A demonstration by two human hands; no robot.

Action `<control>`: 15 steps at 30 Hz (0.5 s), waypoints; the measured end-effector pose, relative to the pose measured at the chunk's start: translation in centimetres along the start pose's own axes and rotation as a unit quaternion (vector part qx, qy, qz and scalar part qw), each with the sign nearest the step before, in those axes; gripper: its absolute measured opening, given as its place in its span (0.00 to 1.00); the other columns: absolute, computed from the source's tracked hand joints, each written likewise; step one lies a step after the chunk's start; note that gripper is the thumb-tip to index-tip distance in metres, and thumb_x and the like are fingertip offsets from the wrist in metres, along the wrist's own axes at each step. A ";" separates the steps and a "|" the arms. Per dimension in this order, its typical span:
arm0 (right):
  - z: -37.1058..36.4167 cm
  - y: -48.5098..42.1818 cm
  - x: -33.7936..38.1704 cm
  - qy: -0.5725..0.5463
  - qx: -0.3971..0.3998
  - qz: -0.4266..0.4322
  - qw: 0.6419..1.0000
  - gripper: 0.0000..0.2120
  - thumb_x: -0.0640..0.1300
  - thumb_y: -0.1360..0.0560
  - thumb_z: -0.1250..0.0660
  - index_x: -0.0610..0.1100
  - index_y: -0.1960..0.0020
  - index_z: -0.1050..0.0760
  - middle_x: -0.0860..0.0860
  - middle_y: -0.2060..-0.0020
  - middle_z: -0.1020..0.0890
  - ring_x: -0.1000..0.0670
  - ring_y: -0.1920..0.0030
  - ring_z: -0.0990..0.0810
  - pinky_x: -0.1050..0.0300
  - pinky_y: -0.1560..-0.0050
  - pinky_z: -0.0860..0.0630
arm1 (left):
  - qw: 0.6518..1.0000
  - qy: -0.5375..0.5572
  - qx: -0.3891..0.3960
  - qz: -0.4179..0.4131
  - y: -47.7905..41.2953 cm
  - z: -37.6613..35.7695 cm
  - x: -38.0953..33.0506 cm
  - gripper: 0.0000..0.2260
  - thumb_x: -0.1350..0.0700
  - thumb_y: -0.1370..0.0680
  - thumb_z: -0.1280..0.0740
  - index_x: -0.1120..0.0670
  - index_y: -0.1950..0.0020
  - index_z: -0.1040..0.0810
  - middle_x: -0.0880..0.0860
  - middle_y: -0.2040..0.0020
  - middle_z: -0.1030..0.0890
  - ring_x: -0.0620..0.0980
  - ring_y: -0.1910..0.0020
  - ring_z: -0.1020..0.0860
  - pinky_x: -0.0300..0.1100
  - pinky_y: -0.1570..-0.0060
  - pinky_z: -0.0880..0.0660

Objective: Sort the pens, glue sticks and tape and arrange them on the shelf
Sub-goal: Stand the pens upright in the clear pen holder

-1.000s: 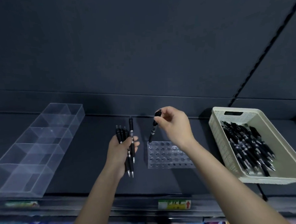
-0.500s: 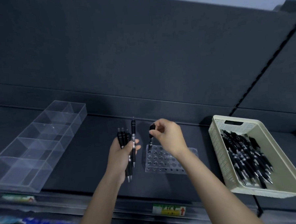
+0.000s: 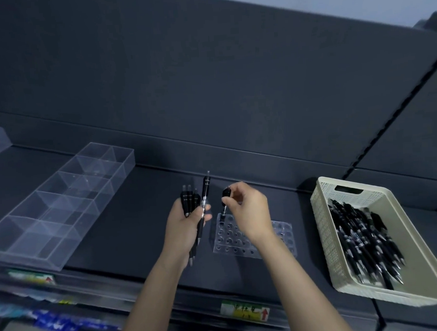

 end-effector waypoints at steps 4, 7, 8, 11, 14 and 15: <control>1.8 0.9 0.5 -0.009 -0.045 0.003 0.999 0.14 0.43 0.26 0.30 0.44 0.41 0.24 0.55 0.51 0.20 0.55 0.51 0.22 0.61 0.46 0.25 | 0.999 -0.016 0.028 -0.030 0.4 -0.4 -0.9 0.06 0.61 0.20 0.37 0.51 0.46 0.25 0.51 0.51 0.16 0.47 0.54 0.17 0.40 0.54 0.24; 3.2 1.0 1.7 -0.053 -0.059 0.022 0.997 0.11 0.43 0.26 0.31 0.46 0.44 0.22 0.55 0.57 0.19 0.59 0.57 0.22 0.67 0.52 0.26 | 0.993 -0.022 0.094 -0.072 1.0 -1.7 -2.1 0.09 0.64 0.21 0.37 0.53 0.43 0.25 0.52 0.50 0.17 0.48 0.53 0.17 0.39 0.55 0.22; 3.2 0.8 1.7 -0.086 -0.040 0.005 0.995 0.09 0.42 0.26 0.31 0.45 0.45 0.22 0.55 0.60 0.19 0.60 0.60 0.21 0.67 0.53 0.25 | 0.989 -0.031 0.117 -0.083 1.2 -2.3 -2.4 0.10 0.64 0.21 0.37 0.52 0.42 0.25 0.52 0.50 0.16 0.48 0.53 0.17 0.39 0.55 0.21; 2.7 0.6 1.1 -0.212 0.028 -0.077 0.974 0.04 0.37 0.25 0.32 0.36 0.53 0.22 0.49 0.67 0.21 0.54 0.67 0.23 0.58 0.58 0.23 | 0.981 -0.064 0.158 -0.095 1.5 -3.3 -2.8 0.10 0.62 0.20 0.37 0.51 0.41 0.25 0.50 0.51 0.16 0.49 0.57 0.17 0.38 0.57 0.22; 2.4 0.8 0.3 -0.247 0.047 -0.097 0.963 0.09 0.35 0.25 0.33 0.35 0.63 0.27 0.44 0.70 0.23 0.46 0.66 0.25 0.51 0.59 0.24 | 0.976 -0.089 0.171 -0.104 1.4 -3.6 -2.8 0.10 0.61 0.20 0.36 0.51 0.41 0.25 0.50 0.50 0.17 0.48 0.56 0.17 0.40 0.55 0.21; 2.6 0.8 0.3 -0.254 0.036 -0.095 0.962 0.10 0.35 0.25 0.33 0.36 0.64 0.28 0.43 0.69 0.23 0.47 0.66 0.24 0.51 0.59 0.23 | 0.978 -0.087 0.159 -0.103 1.3 -3.5 -2.8 0.09 0.60 0.21 0.36 0.50 0.42 0.25 0.51 0.50 0.17 0.49 0.55 0.17 0.42 0.54 0.20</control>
Point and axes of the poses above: each hand's wrist, its own y-axis away from the middle knuckle, its own z-axis out of the back of the hand, x = y × z, the point moved 5 cm from there along -y, towards the middle knuckle
